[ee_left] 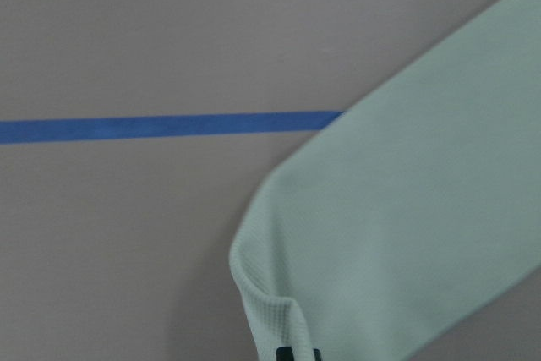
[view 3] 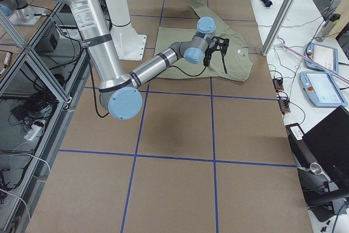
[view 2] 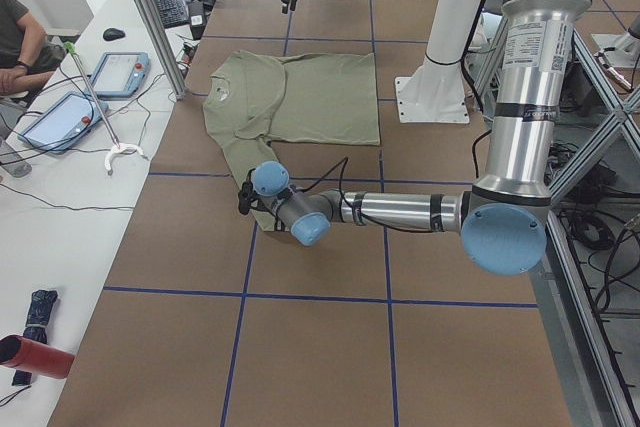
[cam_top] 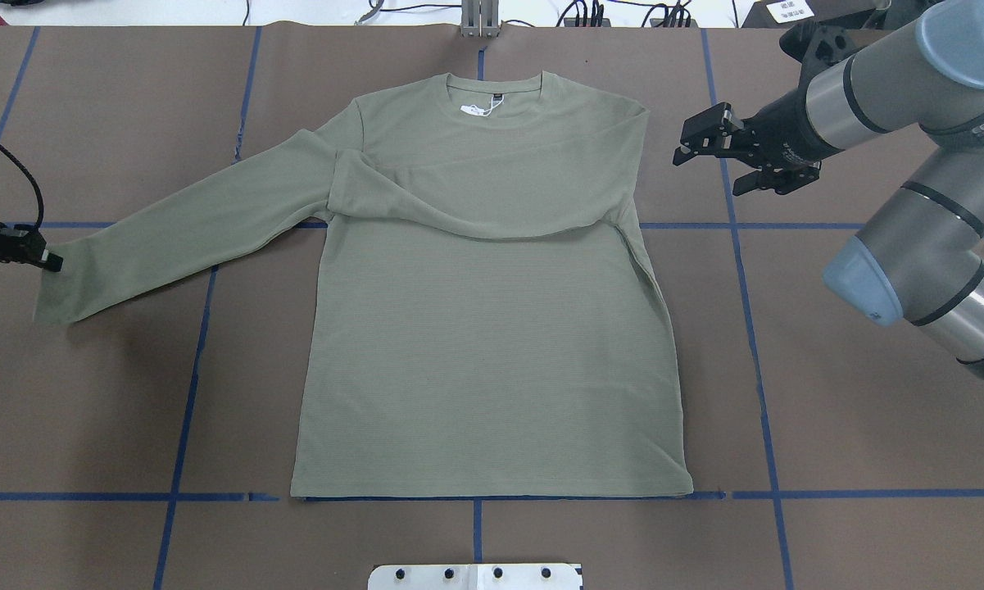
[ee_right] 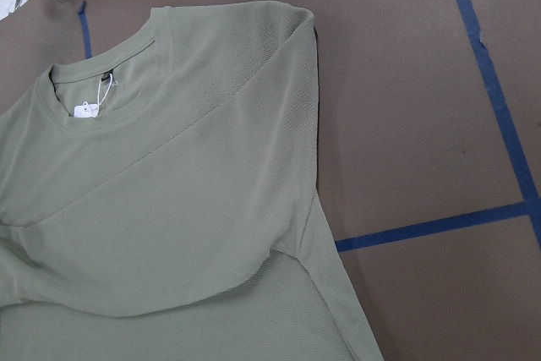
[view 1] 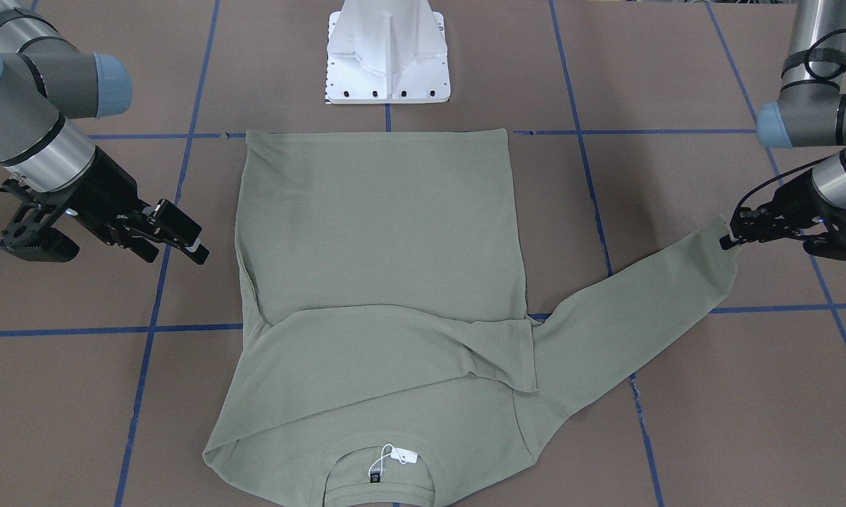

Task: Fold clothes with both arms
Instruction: 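Grasp the sleeve cuff nearest the left gripper, then fold the held sleeve across the shirt body toward the right side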

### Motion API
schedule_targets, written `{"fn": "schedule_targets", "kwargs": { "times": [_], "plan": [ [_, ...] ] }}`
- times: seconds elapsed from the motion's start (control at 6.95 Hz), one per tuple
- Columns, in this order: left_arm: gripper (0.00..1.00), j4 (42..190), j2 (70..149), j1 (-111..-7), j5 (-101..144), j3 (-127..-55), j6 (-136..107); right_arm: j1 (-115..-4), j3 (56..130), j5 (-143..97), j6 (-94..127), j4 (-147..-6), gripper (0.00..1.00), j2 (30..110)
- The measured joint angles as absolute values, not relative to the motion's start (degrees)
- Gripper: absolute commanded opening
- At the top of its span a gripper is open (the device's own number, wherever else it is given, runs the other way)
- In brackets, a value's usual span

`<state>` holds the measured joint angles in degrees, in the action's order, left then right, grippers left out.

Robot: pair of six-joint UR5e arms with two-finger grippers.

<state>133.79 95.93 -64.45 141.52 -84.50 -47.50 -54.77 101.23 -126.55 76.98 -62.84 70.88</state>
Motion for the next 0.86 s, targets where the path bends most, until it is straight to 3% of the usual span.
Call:
{"fn": "schedule_targets", "kwargs": {
  "times": [0.58, 0.86],
  "plan": [
    [0.0, 133.68, 119.95, -56.01, 136.7, -86.1, -83.65, -60.2, 103.07, -126.65, 63.62, -62.43, 1.0, 81.06],
    [0.0, 133.77, 136.99, -50.62, 127.36, -77.44, -101.6, -63.61, 102.99, -126.63, 56.93, -61.64, 1.0, 85.28]
  ]
}}
